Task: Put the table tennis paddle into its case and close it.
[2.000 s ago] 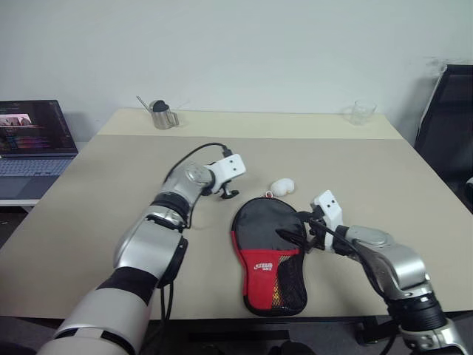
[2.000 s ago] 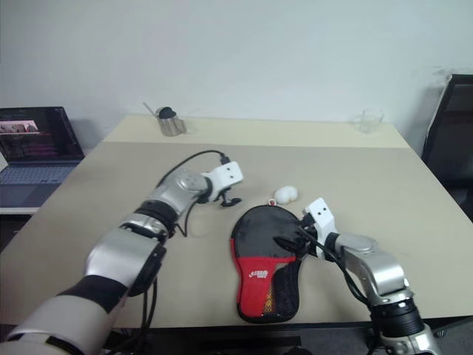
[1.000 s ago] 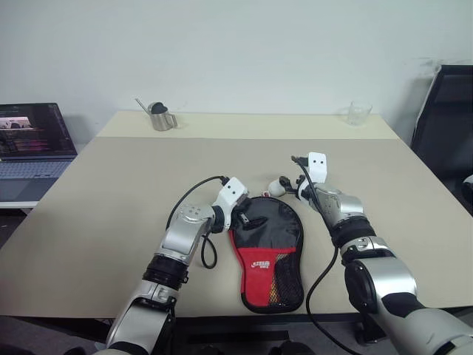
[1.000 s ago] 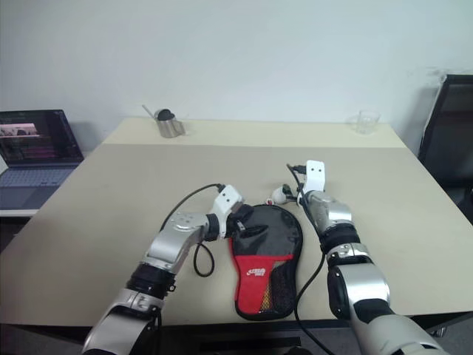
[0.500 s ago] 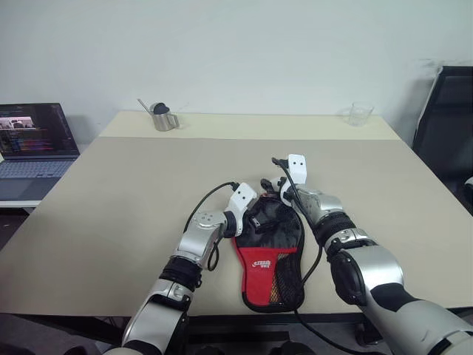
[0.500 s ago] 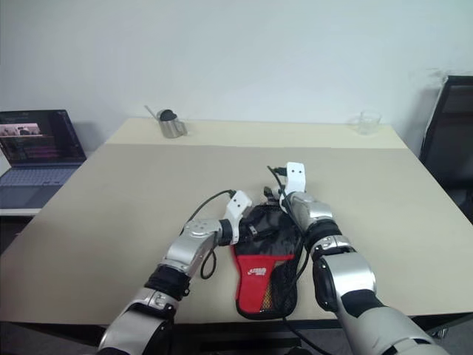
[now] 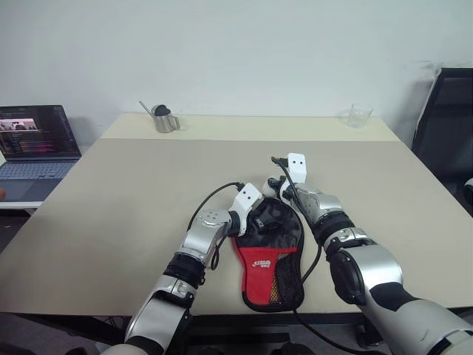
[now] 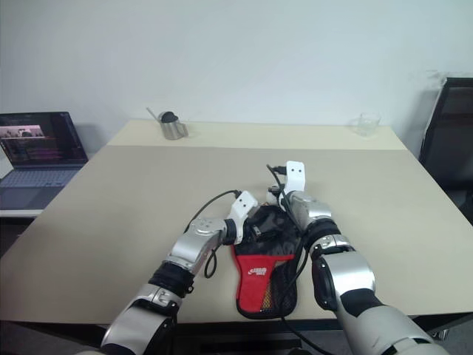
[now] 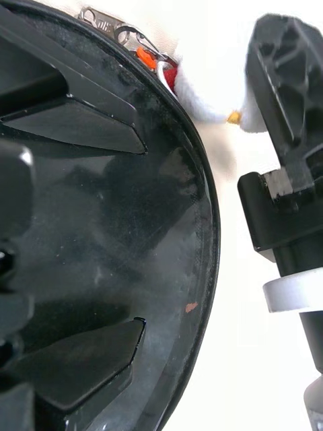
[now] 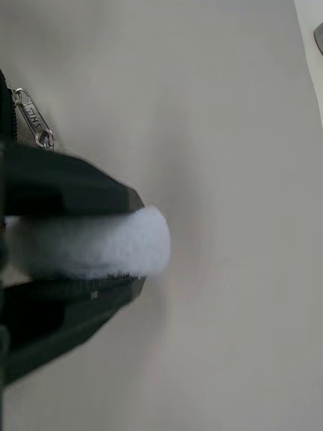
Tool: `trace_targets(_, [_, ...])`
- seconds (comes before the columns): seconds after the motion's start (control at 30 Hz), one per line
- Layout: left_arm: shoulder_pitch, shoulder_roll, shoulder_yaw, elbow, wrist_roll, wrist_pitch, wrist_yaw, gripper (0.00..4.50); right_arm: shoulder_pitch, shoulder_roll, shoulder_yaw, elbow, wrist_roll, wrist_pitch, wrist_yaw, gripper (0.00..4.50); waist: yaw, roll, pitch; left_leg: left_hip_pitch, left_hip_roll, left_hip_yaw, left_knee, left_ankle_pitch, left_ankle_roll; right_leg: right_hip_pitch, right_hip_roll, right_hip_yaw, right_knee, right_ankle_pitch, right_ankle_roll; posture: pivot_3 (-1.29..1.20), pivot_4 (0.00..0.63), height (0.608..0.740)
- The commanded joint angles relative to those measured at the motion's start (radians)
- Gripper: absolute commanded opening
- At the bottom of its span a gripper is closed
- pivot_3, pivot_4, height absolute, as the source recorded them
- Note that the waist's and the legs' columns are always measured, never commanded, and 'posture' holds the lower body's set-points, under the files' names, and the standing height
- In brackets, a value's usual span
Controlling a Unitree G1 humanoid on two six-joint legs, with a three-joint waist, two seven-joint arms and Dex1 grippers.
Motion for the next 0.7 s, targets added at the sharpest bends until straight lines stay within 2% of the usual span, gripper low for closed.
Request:
trace_targets(0.03, [0.014,-0.016,-0.029,0.041,0.016,0.044,0.009,4.26,-0.006,-0.010,-0.007,-0.025,-0.005,-0.008,-0.001,0.20,0.001,0.000,0.000,0.000,0.000,0.000,0.000,0.000,0.000,0.000,0.000,0.000,0.000,0.000,0.000,0.00,0.150,0.740])
trace_targets(0.13, [0.009,-0.017,-0.034,0.059,0.024,0.038,0.012,4.26,-0.003,-0.021,-0.004,-0.038,-0.012,-0.004,-0.002,0.13,0.002,0.000,0.000,0.001,0.000,0.000,0.000,0.000,0.000,0.001,0.000,0.000,0.000,0.000,0.000,0.00,0.150,0.740])
trace_targets(0.4, [-0.030,-0.006,-0.016,0.135,0.028,0.025,0.021,4.26,0.054,-0.132,0.039,-0.141,-0.088,0.111,-0.069,0.13,0.003,0.000,0.000,0.009,0.000,-0.001,-0.001,0.000,0.000,0.011,-0.001,-0.002,-0.004,0.000,0.000,0.00,0.150,0.740])
trace_targets(0.7, [-0.048,-0.023,-0.024,0.186,0.031,0.006,0.013,4.26,0.238,-0.221,0.056,-0.509,-0.080,0.321,-0.010,0.12,0.005,0.007,-0.005,0.009,0.000,-0.001,-0.002,0.000,0.000,0.013,-0.001,-0.002,-0.006,0.000,0.000,0.00,0.150,0.740])
